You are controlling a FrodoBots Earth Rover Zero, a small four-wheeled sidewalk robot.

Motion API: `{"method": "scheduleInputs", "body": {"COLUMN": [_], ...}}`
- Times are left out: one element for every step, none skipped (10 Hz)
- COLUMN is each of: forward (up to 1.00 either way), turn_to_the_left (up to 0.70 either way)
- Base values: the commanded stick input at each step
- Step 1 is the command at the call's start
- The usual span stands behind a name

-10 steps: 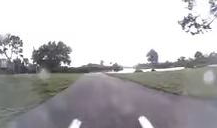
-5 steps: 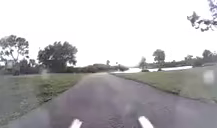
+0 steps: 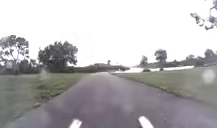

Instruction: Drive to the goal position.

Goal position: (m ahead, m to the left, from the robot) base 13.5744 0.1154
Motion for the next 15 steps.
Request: {"method": "scheduleInputs", "body": {"forward": [0.70, 0.70, 0.70, 0.70, 0.70, 0.70, 0.70, 0.70, 0.70, 0.70, 0.70, 0.70, 0.70, 0.70, 0.70], "turn_to_the_left": [0.00, 0.00, 0.00, 0.00, 0.00, 0.00, 0.00, 0.00, 0.00, 0.00, 0.00, 0.00, 0.00, 0.00, 0.00]}}
